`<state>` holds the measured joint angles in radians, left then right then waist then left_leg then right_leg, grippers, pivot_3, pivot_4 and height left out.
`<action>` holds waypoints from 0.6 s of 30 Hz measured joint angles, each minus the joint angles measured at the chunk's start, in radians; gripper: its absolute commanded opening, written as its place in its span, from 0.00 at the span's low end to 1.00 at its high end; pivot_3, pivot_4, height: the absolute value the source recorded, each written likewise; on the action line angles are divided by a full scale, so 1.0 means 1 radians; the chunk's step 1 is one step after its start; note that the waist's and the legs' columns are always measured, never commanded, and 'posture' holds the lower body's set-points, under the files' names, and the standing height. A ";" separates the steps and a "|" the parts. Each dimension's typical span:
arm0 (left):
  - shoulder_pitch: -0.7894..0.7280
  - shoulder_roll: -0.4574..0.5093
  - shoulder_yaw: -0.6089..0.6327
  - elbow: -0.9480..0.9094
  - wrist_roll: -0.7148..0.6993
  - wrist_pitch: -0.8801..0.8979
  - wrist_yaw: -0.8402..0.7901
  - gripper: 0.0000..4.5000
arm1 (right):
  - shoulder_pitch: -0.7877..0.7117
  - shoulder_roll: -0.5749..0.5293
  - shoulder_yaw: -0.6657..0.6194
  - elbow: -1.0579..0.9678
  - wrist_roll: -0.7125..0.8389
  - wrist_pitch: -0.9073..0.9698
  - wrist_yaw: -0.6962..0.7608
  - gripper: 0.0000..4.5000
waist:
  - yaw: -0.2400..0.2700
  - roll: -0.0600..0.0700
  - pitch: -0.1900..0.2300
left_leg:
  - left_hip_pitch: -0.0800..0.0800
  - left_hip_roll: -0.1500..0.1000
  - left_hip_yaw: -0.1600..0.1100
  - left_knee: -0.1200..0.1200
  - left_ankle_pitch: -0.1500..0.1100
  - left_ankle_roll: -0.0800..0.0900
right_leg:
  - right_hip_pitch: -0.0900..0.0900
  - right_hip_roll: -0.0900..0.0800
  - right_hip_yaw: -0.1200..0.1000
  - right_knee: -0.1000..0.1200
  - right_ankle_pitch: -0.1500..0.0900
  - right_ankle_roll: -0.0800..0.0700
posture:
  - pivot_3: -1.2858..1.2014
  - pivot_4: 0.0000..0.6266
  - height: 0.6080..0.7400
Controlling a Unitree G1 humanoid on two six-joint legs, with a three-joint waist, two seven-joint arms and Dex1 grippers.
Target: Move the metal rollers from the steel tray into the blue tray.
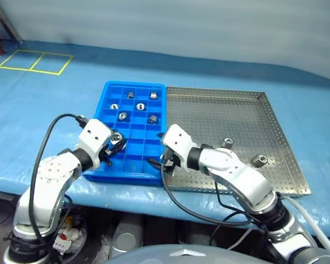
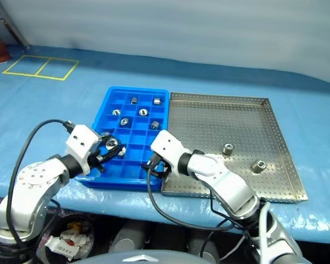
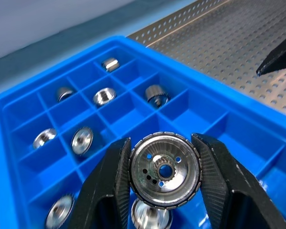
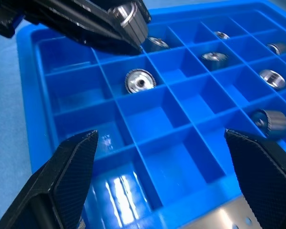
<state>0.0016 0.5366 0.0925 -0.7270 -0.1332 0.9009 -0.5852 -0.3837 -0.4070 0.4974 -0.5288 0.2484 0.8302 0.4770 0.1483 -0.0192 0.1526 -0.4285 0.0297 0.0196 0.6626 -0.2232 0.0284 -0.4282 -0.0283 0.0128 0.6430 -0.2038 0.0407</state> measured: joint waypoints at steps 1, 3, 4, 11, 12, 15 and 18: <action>0.019 0.008 0.001 -0.002 0.004 0.009 0.011 0.37 | -0.005 0.013 0.013 0.014 -0.004 -0.010 0.008 1.00 | 0.010 0.000 0.000 | 0.000 0.000 -0.001 0.000 0.000 0.000 | 0.000 0.000 -0.001 0.000 0.000 0.000 | 0.71 0.24 1.00; 0.056 0.018 0.008 -0.006 0.005 0.017 0.031 0.37 | -0.013 0.030 0.039 0.032 -0.008 -0.027 0.027 1.00 | 0.027 0.000 0.000 | 0.000 0.000 0.000 0.000 0.000 0.000 | -0.001 0.000 -0.001 0.000 0.000 0.000 | 0.72 0.24 1.00; 0.065 0.019 0.009 -0.007 0.005 0.023 0.041 0.37 | -0.014 0.036 0.047 0.040 -0.010 -0.035 0.034 1.00 | 0.041 0.000 0.000 | 0.000 0.000 0.000 0.000 0.000 0.000 | -0.001 -0.001 -0.001 0.000 0.000 0.000 | 0.72 0.24 1.00; 0.098 0.058 0.007 -0.012 0.005 0.045 0.081 0.37 | -0.003 0.039 0.058 0.046 -0.028 -0.047 0.063 1.00 | 0.110 0.001 0.000 | 0.000 0.001 0.001 -0.002 -0.002 -0.004 | -0.006 -0.002 -0.004 -0.001 -0.001 -0.002 | 0.70 0.24 1.00; 0.097 0.060 0.001 -0.013 0.004 0.046 0.082 0.37 | 0.006 0.037 0.058 0.046 -0.029 -0.047 0.064 1.00 | 0.117 0.001 0.000 | -0.001 0.002 0.002 -0.002 -0.002 -0.004 | -0.007 -0.001 -0.004 -0.001 -0.001 -0.002 | 0.70 0.24 1.00; 0.089 0.074 -0.013 -0.015 0.004 0.050 0.083 0.37 | 0.016 0.029 0.056 0.040 -0.033 -0.045 0.065 1.00 | 0.134 0.001 0.000 | -0.002 0.001 0.004 -0.003 -0.003 -0.005 | -0.010 -0.001 -0.004 -0.001 -0.002 -0.003 | 0.70 0.24 1.00; 0.068 0.076 -0.026 -0.002 -0.003 0.050 0.083 0.54 | 0.027 0.021 0.048 0.034 -0.038 -0.038 0.062 1.00 | 0.148 0.001 0.000 | -0.004 0.000 0.006 -0.003 -0.003 -0.006 | -0.011 0.002 -0.004 0.000 -0.002 -0.004 | 0.69 0.24 1.00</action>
<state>0.0699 0.6127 0.0660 -0.7287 -0.1367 0.9510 -0.5021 -0.3569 -0.3861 0.5457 -0.4948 0.2108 0.7924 0.5389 0.2958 -0.0183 0.1525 -0.4323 0.0299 0.0260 0.6599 -0.2264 0.0226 -0.4394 -0.0266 0.0085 0.6429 -0.2063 0.0365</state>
